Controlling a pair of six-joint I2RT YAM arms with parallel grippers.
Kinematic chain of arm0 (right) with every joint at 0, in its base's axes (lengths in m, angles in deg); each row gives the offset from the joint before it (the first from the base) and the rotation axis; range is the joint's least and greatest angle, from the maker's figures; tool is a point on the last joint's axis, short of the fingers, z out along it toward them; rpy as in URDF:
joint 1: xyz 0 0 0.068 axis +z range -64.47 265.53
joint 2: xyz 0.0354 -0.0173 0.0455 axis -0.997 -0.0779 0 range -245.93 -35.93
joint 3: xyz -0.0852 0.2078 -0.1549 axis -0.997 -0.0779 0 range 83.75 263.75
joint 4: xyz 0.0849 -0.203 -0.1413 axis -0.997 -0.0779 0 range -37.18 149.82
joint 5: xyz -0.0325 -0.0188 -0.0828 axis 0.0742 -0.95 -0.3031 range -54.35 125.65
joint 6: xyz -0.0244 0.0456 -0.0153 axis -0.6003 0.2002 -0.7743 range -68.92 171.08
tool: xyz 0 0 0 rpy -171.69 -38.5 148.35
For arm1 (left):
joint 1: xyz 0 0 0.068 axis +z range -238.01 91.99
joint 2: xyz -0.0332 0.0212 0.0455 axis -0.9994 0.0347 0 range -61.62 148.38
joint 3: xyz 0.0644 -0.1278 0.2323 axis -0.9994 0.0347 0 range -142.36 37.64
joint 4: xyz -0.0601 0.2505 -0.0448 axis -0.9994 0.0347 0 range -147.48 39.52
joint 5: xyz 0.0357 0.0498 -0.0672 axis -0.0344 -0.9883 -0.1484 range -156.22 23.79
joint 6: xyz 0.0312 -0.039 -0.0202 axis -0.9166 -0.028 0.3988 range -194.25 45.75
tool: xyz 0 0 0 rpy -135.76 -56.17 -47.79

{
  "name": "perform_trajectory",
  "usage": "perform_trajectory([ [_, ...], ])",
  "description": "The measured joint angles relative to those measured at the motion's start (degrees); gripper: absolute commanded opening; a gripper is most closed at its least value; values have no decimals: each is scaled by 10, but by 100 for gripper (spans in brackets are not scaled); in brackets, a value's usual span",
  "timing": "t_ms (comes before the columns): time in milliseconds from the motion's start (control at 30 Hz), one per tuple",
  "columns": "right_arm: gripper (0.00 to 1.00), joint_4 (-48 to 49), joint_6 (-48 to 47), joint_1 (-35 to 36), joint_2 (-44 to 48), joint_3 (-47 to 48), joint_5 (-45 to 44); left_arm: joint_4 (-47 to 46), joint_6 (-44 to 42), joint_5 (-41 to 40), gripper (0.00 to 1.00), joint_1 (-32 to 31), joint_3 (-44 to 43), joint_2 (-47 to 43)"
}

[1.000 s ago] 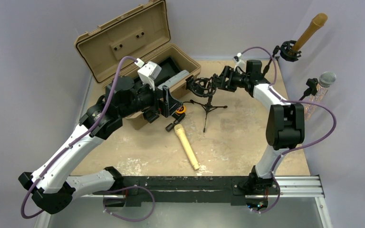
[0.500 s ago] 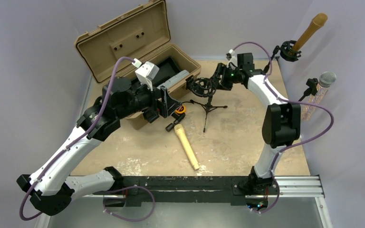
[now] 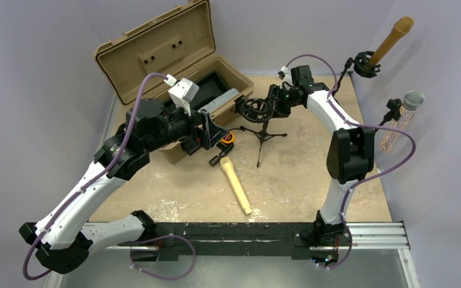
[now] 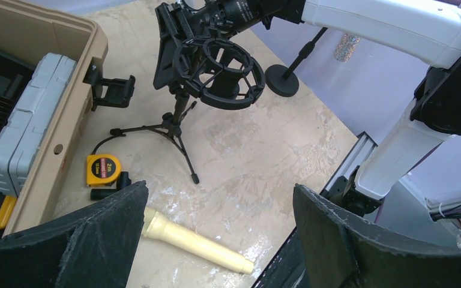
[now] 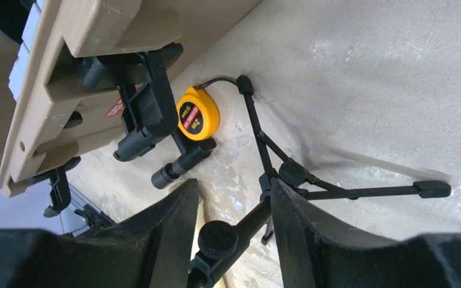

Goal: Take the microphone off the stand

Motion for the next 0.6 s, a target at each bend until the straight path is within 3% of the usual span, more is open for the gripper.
perform_trajectory([
  [300,34,-12,-10,0,0,1,-2,0,0,0,88,-1,0,0],
  [600,42,-17,-19,0,0,2,8,0,0,0,88,-1,0,0],
])
